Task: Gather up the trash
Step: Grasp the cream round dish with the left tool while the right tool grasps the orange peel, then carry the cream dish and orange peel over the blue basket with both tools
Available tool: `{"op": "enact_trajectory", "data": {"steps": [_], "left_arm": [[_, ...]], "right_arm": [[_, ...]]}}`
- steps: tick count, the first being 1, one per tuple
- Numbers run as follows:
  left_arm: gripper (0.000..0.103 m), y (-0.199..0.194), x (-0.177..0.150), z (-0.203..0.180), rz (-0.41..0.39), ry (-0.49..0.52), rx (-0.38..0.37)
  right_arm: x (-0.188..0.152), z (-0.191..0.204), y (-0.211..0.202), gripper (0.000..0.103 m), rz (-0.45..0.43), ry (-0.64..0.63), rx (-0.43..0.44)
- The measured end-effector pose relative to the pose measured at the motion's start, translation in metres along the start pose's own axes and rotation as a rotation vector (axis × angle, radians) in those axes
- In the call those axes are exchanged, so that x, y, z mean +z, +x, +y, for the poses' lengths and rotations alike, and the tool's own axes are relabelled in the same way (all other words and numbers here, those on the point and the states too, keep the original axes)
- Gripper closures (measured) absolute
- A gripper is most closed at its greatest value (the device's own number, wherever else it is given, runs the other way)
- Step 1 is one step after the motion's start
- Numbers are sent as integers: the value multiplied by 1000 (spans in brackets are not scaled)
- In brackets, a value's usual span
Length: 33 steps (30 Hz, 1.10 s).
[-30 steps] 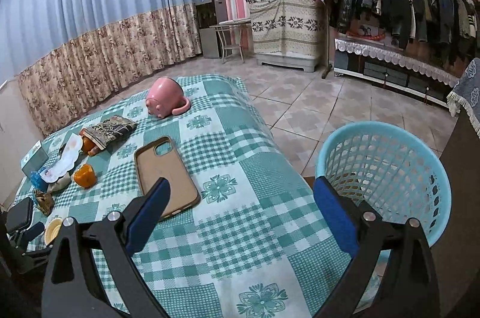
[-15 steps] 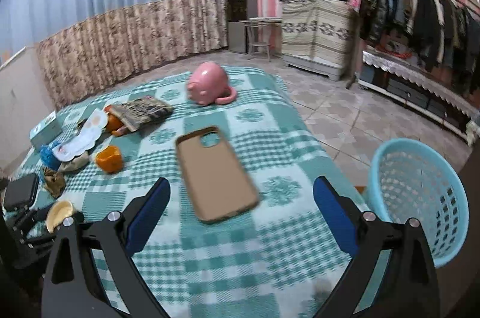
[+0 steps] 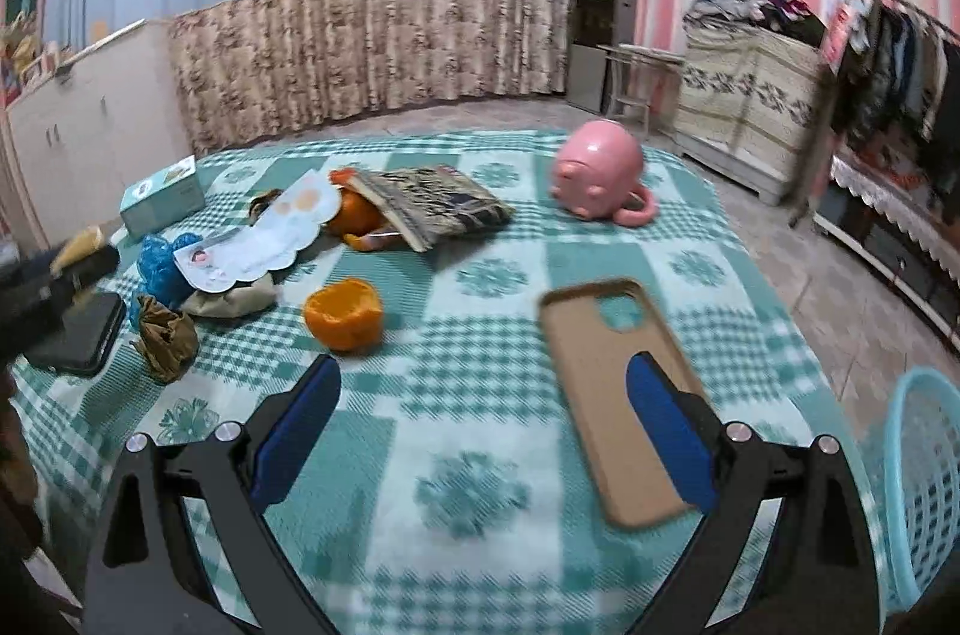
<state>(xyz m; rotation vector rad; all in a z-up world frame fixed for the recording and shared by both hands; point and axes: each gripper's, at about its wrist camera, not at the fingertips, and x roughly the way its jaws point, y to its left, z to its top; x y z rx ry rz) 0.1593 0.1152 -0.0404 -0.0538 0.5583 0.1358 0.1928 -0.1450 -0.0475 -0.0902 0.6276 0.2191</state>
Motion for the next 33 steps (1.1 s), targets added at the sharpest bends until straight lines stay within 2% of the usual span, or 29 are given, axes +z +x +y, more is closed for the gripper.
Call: {"op": "enact_trajectory", "data": {"steps": [4, 10, 15, 18, 20, 21, 23, 24, 28, 33], "left_arm": [[43, 9, 0, 16, -33, -3, 66], [43, 23, -7, 34, -65, -52, 150], [43, 27, -8, 36, -52, -54, 150], [43, 29, -8, 40, -40, -70, 149], [43, 30, -8, 41, -31, -74, 145], [43, 30, -9, 42, -31, -75, 145], [43, 31, -9, 41, -33, -72, 145], [43, 31, -9, 41, -32, -69, 147], [43, 30, -10, 37, -34, -61, 156], [43, 28, -11, 32, -46, -44, 172]], "right_arm": [[1, 20, 19, 9, 11, -22, 64], [10, 43, 46, 9, 37, -60, 97], [13, 49, 75, 10, 120, -64, 121], [14, 52, 86, 22, 169, -67, 134], [13, 53, 92, 35, 189, -72, 160], [14, 54, 93, 38, 196, -78, 173], [14, 57, 95, 53, 198, -91, 184], [14, 60, 95, 56, 197, -96, 190], [13, 59, 90, 62, 174, -92, 203], [14, 51, 76, 63, 134, -68, 186]]}}
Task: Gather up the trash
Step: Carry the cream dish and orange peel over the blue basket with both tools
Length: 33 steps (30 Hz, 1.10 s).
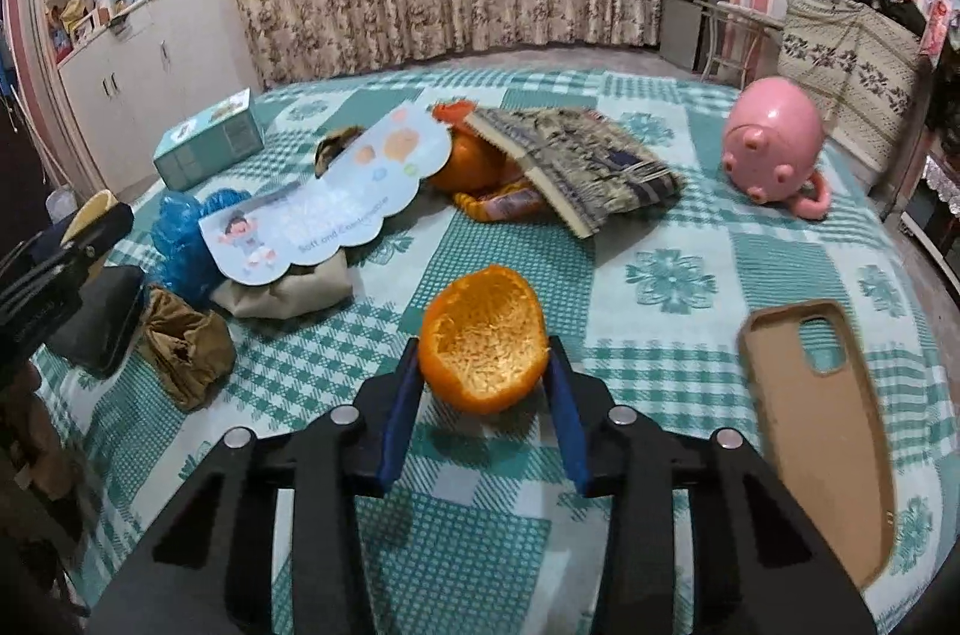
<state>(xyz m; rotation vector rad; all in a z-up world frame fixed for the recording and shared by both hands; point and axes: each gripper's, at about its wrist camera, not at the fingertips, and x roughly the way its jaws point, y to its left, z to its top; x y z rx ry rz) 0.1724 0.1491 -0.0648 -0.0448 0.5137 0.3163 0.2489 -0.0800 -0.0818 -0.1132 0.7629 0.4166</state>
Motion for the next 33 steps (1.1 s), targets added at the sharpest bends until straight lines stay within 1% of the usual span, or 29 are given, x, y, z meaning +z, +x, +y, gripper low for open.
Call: {"op": "enact_trajectory", "data": {"steps": [4, 6, 9, 11, 14, 17, 21, 24, 26, 28, 33], "left_arm": [[43, -2, 0, -2, -2, 8, 11], [43, -5, 1, -2, -8, 3, 19], [43, -15, 4, -5, -10, -3, 7], [43, -27, 9, -9, -33, 5, -1], [43, -55, 22, -18, -88, 11, -27], [43, -83, 36, -30, -130, 1, -73], [43, -111, 48, -53, -169, 17, -131], [43, -128, 54, -76, -185, 33, -185], [43, -138, 57, -96, -191, 52, -231], [43, -144, 58, -113, -195, 73, -258], [43, -158, 62, -171, -199, 147, -363]], "right_arm": [[-1, -5, -20, 63, -31, 6, -26], [-1, -9, -37, 63, -61, 19, -45], [-1, -16, -63, 63, -111, 33, -64], [0, -20, -84, 63, -152, 38, -87], [-1, -28, -117, 63, -214, 62, -109], [-5, -35, -148, 63, -256, 84, -138], [-17, -53, -188, 63, -293, 137, -180], [-30, -72, -219, 63, -325, 179, -247], [-38, -88, -236, 63, -342, 228, -275], [-46, -103, -252, 63, -359, 264, -316], [-62, -137, -272, 63, -364, 305, -409]]}}
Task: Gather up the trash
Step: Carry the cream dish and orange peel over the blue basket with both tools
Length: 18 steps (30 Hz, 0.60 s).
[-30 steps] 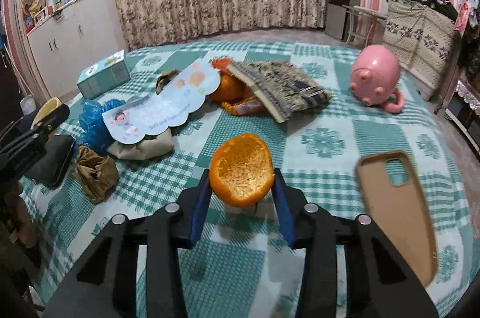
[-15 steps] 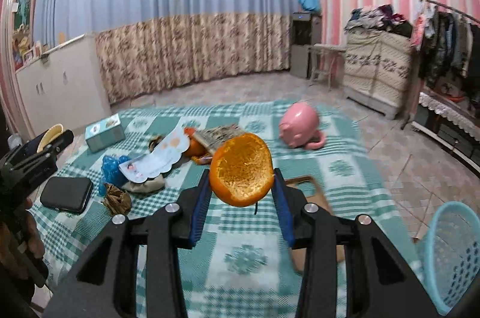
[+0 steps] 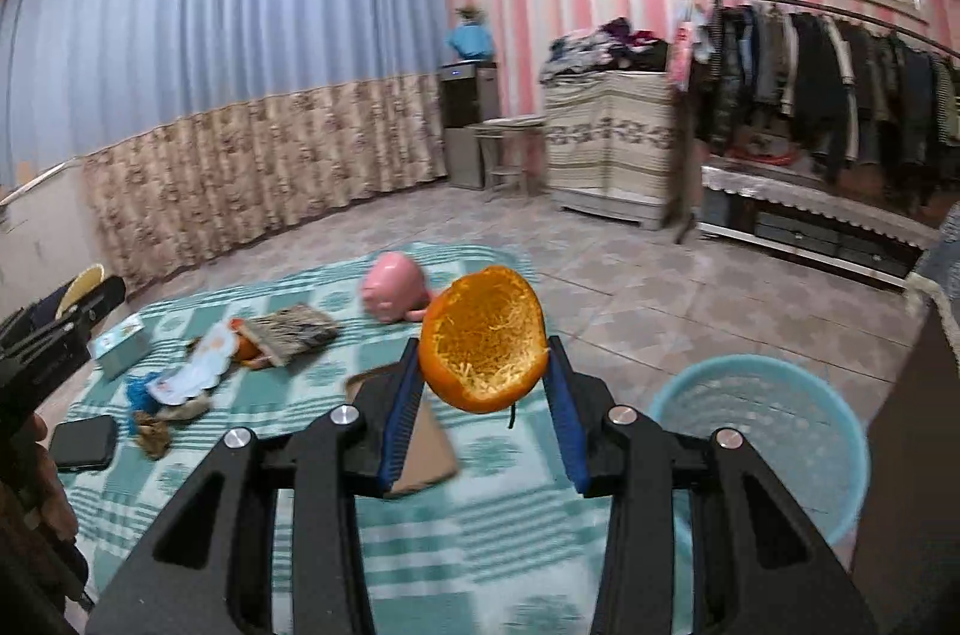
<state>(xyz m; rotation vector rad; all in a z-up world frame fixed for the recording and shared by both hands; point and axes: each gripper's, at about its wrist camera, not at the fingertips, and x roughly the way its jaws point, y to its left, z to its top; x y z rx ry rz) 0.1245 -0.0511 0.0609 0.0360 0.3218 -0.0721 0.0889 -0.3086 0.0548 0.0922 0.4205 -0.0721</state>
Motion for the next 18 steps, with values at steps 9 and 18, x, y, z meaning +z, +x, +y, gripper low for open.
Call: {"op": "enact_trajectory", "data": {"steps": [9, 18], "left_arm": [[43, 21, 0, -98, 18, 74, -188], [43, 58, -23, -177, 100, 126, -350]], "right_arm": [[-6, -70, 6, 63, 18, 57, -112], [-15, -138, 12, 63, 38, 172, -240]]}}
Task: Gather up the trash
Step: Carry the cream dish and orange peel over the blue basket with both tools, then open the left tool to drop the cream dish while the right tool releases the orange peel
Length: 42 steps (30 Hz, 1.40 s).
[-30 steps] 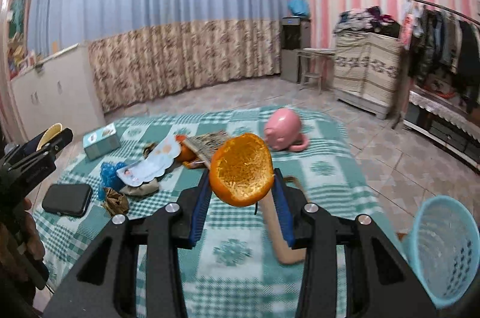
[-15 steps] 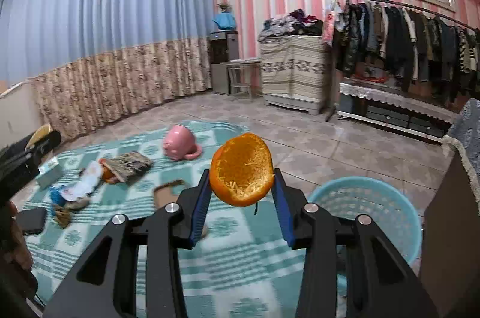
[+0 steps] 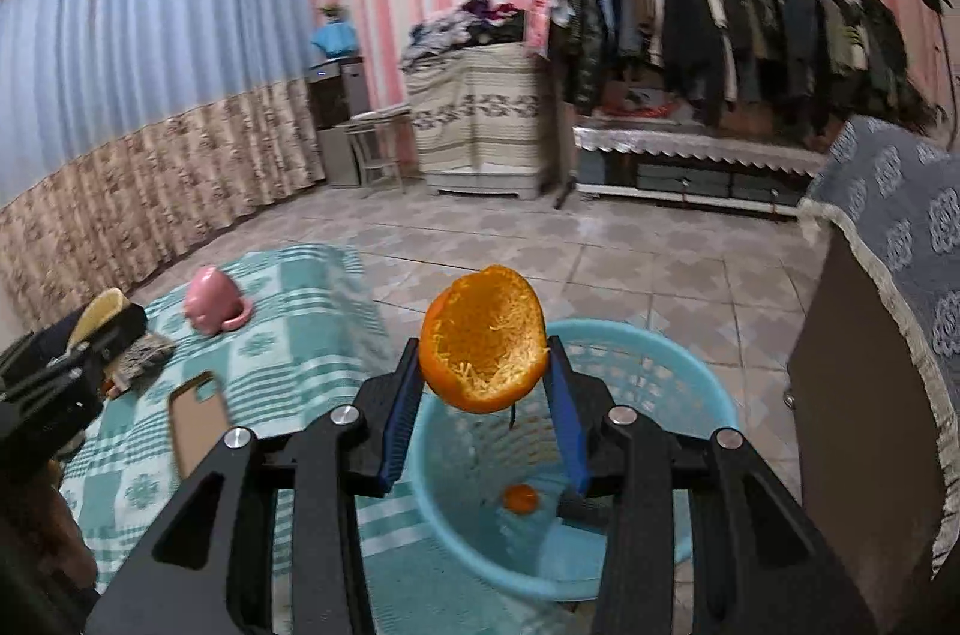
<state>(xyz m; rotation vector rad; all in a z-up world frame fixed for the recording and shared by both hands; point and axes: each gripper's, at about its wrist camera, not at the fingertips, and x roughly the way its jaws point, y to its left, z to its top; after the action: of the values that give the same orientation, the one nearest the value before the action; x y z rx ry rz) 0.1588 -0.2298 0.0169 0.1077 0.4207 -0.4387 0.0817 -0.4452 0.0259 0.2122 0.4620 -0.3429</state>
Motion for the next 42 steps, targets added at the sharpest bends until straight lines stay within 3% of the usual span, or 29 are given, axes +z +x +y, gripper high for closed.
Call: {"op": "enact_trajectory", "data": {"steps": [10, 18, 23, 25, 28, 32, 42], "left_arm": [[43, 54, 6, -58, 38, 85, -211], [43, 80, -2, -112, 66, 177, -314], [43, 104, -5, -132, 129, 196, -363], [33, 109, -6, -131, 148, 179, -375], [20, 106, -3, -126, 123, 152, -349], [20, 102, 3, -115, 102, 154, -267], [12, 45, 21, -36, -14, 57, -35]], "right_arm": [[-6, -49, 20, 63, 55, 99, -127], [-11, -76, 26, 63, 82, 189, -184], [-18, -91, 28, 63, 108, 251, -223], [-18, -93, 30, 63, 112, 254, -224], [-18, -89, 37, 63, 128, 243, -217], [-20, -82, 42, 63, 142, 219, -203], [-25, -51, 69, 61, 182, 172, -125]]}}
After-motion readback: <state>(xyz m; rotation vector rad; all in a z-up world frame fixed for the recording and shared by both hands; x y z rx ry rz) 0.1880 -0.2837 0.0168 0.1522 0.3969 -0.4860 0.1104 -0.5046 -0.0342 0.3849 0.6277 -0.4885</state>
